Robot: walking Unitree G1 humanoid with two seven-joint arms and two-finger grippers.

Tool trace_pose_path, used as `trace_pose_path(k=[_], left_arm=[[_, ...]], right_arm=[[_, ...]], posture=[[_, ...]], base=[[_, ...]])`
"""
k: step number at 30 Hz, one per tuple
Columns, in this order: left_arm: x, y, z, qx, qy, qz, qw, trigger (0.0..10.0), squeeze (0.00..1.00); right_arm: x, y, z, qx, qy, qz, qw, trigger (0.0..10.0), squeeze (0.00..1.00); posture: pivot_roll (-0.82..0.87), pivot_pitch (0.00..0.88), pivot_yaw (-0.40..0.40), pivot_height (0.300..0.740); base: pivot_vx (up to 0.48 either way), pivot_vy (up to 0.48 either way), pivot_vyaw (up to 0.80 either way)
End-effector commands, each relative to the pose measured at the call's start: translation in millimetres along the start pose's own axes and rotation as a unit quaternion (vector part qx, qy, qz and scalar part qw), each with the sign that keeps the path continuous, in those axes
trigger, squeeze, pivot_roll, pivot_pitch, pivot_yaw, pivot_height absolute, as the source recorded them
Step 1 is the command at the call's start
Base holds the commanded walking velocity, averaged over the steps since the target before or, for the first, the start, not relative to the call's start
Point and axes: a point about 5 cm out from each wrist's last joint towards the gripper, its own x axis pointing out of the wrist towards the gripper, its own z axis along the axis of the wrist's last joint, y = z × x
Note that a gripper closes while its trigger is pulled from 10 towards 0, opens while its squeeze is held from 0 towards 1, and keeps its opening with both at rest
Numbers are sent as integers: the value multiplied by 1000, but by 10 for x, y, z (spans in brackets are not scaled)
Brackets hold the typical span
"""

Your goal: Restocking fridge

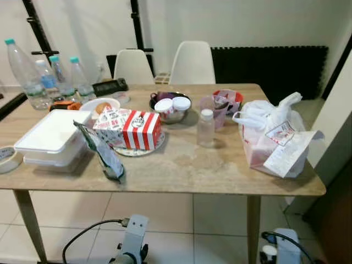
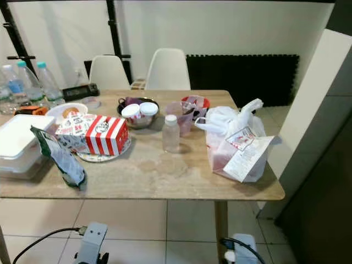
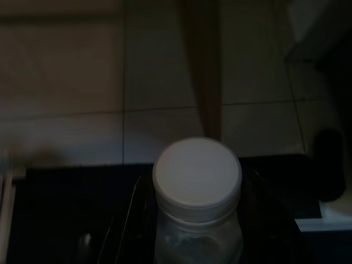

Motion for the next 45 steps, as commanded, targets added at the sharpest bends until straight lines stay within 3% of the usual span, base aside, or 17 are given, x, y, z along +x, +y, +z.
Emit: trace_pose_path(k=[1,15,20,38,45], left_arm=[[-13,67,-37,3,12,8,1000,10000,0],[-75,82,-244,-37,39,17,998,10000,0],[-48,-12,-189,-33,29,8,999,10000,0],[-56,34,-190,-38,30,4,999,10000,0],[-49,31,-171,-37,26,5,999,10000,0]], right_arm=[[-11,-29,-20,-3,-2,-2,1000,10000,0],[-11,-13,-53,-20,7,0,1000,10000,0],[-1,21,-41,-15,10,5,1000,10000,0],[-15,40,-108,3,17,2,1000,10000,0],[-11,29,-104,9,21,3,1000,10000,0]], posture=[[-42,40,13,726],[-48,28,-8,726],[-43,23,-13,726],[-56,26,12,726],[-60,25,9,726]], base=[[0,0,0],[0,0,0],[0,0,0],[0,0,0],[0,0,-800]])
